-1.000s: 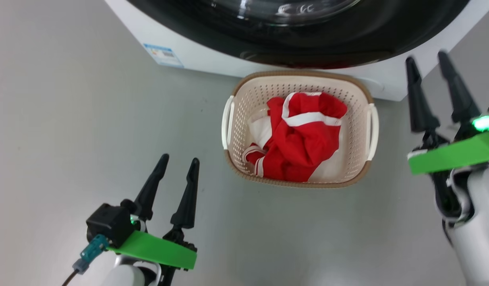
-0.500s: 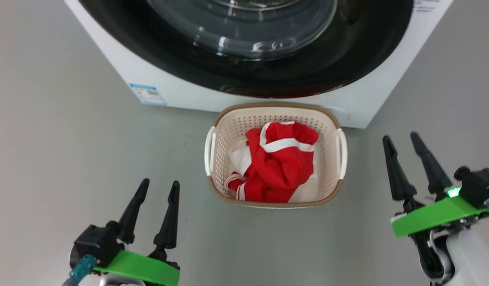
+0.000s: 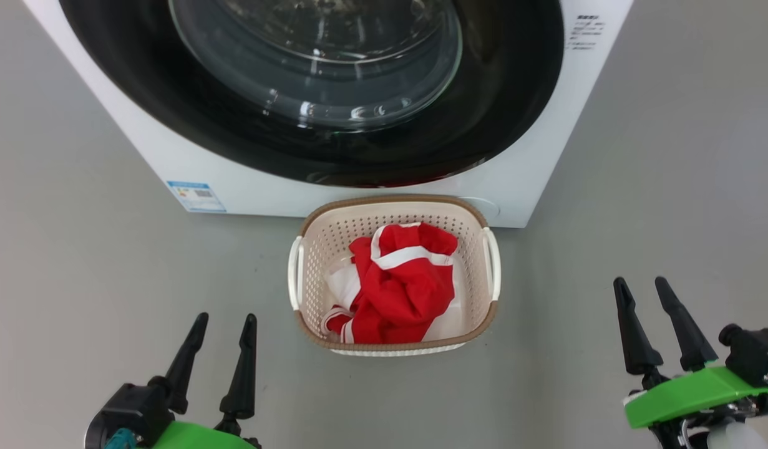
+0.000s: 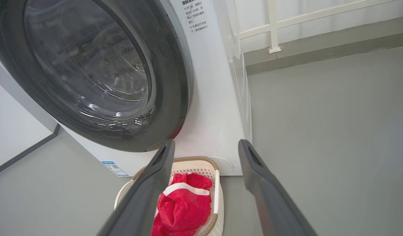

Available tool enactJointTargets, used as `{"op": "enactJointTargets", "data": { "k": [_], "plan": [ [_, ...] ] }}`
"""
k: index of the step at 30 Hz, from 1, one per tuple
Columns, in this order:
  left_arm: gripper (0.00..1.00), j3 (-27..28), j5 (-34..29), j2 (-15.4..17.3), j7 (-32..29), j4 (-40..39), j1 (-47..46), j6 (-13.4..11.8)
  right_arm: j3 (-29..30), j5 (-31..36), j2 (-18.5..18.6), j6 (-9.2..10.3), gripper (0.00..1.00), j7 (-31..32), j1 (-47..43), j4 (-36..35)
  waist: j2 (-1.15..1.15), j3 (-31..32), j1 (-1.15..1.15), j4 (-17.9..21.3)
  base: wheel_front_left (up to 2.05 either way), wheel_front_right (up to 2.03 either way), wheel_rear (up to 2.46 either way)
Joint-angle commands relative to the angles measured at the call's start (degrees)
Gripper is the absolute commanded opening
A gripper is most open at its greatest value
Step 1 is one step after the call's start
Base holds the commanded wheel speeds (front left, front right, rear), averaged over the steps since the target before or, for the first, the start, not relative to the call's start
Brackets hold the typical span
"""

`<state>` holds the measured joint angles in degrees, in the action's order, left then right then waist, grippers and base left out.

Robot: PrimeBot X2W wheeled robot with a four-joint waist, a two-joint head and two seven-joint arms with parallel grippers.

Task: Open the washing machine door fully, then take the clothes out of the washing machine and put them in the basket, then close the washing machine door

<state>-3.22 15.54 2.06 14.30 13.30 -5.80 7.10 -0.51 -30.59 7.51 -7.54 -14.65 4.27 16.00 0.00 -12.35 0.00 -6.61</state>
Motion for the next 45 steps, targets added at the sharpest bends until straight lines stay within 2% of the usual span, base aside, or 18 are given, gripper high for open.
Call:
{"op": "enactJointTargets", "data": {
  "k": [1, 15, 28, 45],
  "plan": [
    [1.0, 2.3, -0.5, 0.8, 0.7, -1.1, 0.3, 0.3, -0.8, 1.0, 0.3, 0.05, 1.0, -0.3, -0.7, -1.2, 0.0, 1.1, 0.0, 1.2, 0.0, 0.0, 0.0],
    [1.0, 3.9, -1.7, 0.8, 0.7, -2.2, 4.0, 0.4, 1.7, 1.5, -0.6, 0.05, 1.0, -0.3, -5.4, -1.6, 0.0, 4.0, 0.0, 3.4, 0.0, 0.0, 0.0],
    [1.0, 5.8, -2.2, 0.8, 0.7, -3.9, 7.7, 0.4, 3.0, 1.8, -0.8, 0.05, 1.0, -0.3, -9.5, -2.3, 0.0, 5.8, 0.0, 3.8, 0.0, 0.0, 0.0],
    [1.0, 5.6, -1.7, 0.8, 0.7, -4.0, 8.3, 0.4, 3.1, 2.0, -1.2, 0.05, 1.0, -0.3, -9.9, -2.2, 0.0, 6.8, 0.0, 4.0, 0.0, 0.0, 0.0]
  ]
}}
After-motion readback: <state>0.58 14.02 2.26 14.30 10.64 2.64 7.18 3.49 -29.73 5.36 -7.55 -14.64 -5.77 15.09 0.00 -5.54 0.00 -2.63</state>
